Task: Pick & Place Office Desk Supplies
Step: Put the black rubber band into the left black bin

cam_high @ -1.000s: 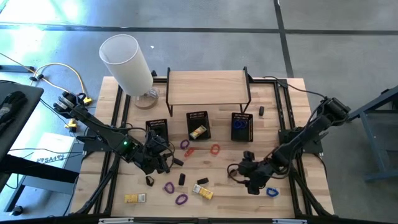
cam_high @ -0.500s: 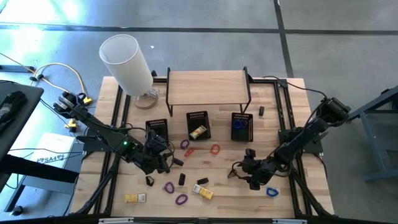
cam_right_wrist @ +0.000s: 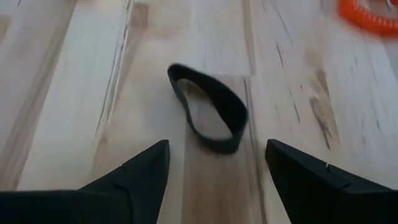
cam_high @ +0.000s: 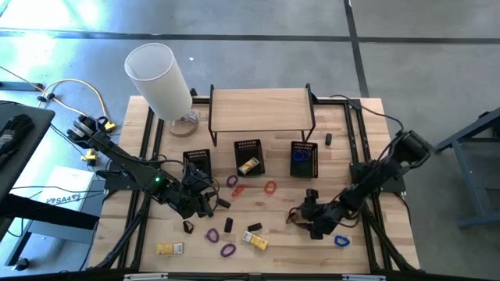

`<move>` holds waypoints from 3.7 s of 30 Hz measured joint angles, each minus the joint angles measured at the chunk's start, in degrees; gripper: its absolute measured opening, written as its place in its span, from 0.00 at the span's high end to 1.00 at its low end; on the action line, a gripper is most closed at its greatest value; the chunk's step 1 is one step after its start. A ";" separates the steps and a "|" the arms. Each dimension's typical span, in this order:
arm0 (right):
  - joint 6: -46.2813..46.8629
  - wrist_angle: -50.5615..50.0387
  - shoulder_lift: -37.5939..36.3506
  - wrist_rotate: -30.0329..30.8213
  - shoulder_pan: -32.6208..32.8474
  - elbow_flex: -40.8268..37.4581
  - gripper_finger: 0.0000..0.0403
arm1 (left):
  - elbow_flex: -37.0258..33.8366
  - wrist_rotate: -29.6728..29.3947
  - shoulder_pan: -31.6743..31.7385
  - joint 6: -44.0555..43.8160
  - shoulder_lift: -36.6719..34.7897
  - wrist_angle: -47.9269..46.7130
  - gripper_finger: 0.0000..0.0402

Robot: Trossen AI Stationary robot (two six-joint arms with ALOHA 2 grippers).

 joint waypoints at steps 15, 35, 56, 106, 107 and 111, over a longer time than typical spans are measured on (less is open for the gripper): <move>-4.77 6.69 2.84 -0.28 -1.97 0.00 0.39 | 0.00 -0.05 0.57 0.80 0.00 1.65 0.56; 1.94 10.89 3.04 2.60 -3.19 3.71 0.99 | 0.00 -2.12 0.61 17.92 5.01 17.82 0.56; -4.37 13.84 2.95 4.72 -9.83 12.72 0.99 | 0.00 -2.82 0.84 75.33 32.55 69.41 0.56; -12.93 15.78 2.86 5.45 -11.74 12.72 0.99 | 0.00 9.05 7.96 54.72 32.85 74.80 0.90; -12.93 15.79 2.86 5.18 -11.74 12.72 0.99 | 0.00 9.08 7.96 55.19 32.85 74.80 0.94; -12.85 15.81 2.86 4.55 -11.75 12.72 0.99 | 0.00 9.09 7.94 55.72 32.85 74.78 0.98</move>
